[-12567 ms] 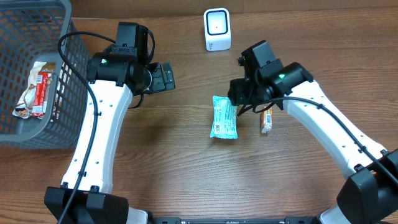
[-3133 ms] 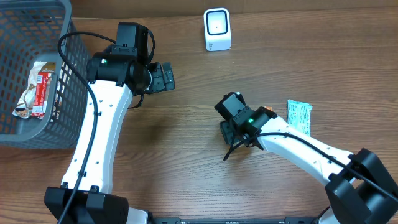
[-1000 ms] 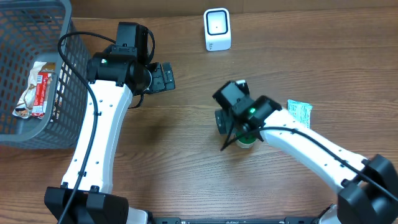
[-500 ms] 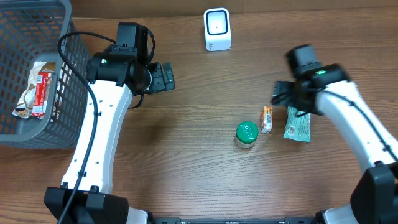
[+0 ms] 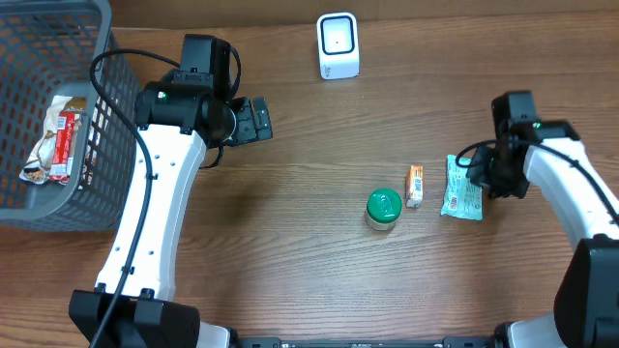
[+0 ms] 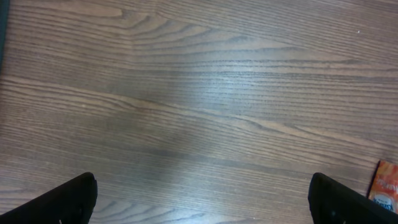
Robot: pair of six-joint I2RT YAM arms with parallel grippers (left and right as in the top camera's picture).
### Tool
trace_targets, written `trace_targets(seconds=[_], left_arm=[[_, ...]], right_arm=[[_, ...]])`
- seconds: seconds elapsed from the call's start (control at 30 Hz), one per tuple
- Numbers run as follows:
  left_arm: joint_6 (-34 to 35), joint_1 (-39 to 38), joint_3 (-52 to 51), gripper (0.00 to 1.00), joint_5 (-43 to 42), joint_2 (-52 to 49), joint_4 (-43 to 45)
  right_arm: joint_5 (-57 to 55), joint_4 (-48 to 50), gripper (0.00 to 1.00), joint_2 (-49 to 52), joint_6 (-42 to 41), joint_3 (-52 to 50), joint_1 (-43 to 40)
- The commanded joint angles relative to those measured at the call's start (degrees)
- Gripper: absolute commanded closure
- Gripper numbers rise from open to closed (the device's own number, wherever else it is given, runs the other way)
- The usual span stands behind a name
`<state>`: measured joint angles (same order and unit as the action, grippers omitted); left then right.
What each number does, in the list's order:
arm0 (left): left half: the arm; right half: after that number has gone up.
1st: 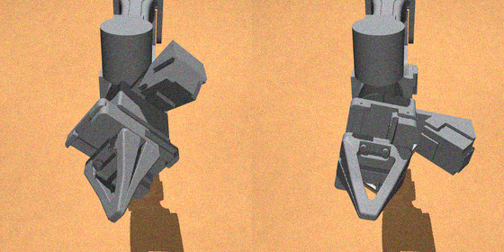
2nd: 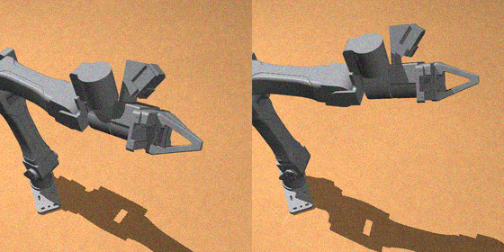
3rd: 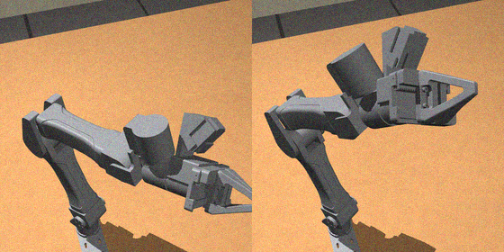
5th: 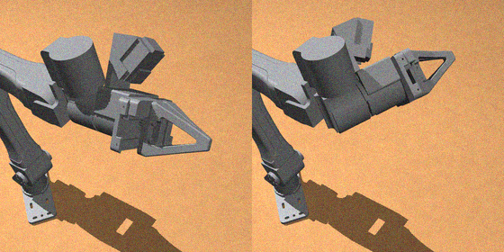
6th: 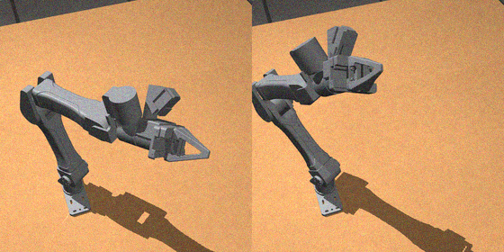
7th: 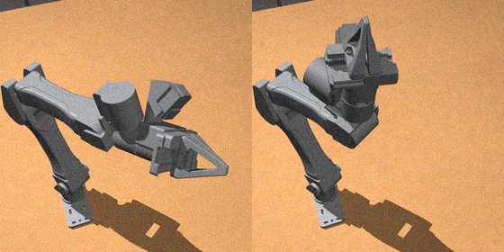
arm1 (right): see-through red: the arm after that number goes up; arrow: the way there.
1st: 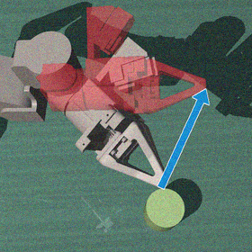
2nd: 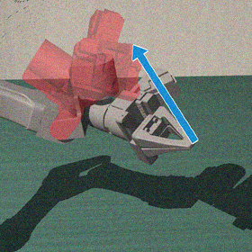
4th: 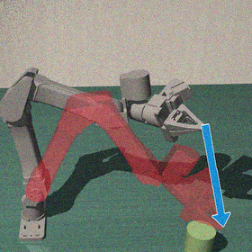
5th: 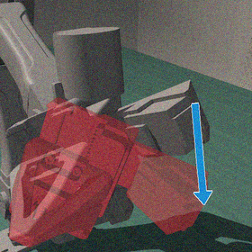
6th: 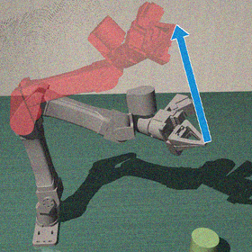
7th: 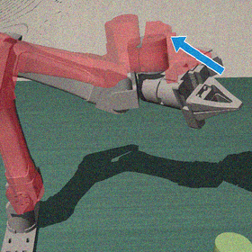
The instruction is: Scan the item barcode
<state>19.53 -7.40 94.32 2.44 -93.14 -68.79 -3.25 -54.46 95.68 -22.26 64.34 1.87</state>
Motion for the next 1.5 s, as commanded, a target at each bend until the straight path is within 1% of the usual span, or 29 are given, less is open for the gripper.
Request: trace_targets(seconds=[0.0, 0.1, 0.23, 0.4, 0.53, 0.83, 1.2, 1.23, 1.33, 1.37, 1.47], left_arm=[[0.2, -0.1, 0.7, 0.00, 0.7, 0.2, 0.0], [0.2, -0.1, 0.7, 0.00, 0.7, 0.2, 0.0], [0.2, -0.1, 0.7, 0.00, 0.7, 0.2, 0.0], [0.2, -0.1, 0.7, 0.00, 0.7, 0.2, 0.0], [0.2, -0.1, 0.7, 0.00, 0.7, 0.2, 0.0], [0.2, -0.1, 0.7, 0.00, 0.7, 0.2, 0.0], [0.2, -0.1, 0.7, 0.00, 0.7, 0.2, 0.0], [0.2, -0.1, 0.7, 0.00, 0.7, 0.2, 0.0], [0.2, -0.1, 0.7, 0.00, 0.7, 0.2, 0.0], [0.2, -0.1, 0.7, 0.00, 0.7, 0.2, 0.0], [0.2, -0.1, 0.7, 0.00, 0.7, 0.2, 0.0]], right_arm=[[0.2, 4.1, 0.80, -1.1, 0.2, -4.3, -0.1], [0.5, 8.8, 0.80, -1.1, 0.2, -7.4, 0.0], [2.6, 12.2, 0.80, -1.1, 0.2, -9.4, 0.0], [3.4, 13.6, 0.82, -1.1, 0.5, -9.4, 0.0], [5.9, 14.7, 0.81, -1.1, 6.5, -9.4, 0.4], [5.9, 17.4, 0.80, -1.1, 14.1, -9.6, 0.8], [6.6, 18.3, 0.80, -1.1, 14.4, -9.6, 0.8], [6.6, 18.3, 0.78, -1.1, 14.4, -9.5, 0.8], [7.0, 16.3, 0.67, -1.2, 14.2, -7.0, 0.8], [7.6, 14.6, 0.65, -1.2, 14.2, -5.3, 0.8], [9.4, 7.9, 0.51, -1.4, 14.2, 1.2, 0.8]])
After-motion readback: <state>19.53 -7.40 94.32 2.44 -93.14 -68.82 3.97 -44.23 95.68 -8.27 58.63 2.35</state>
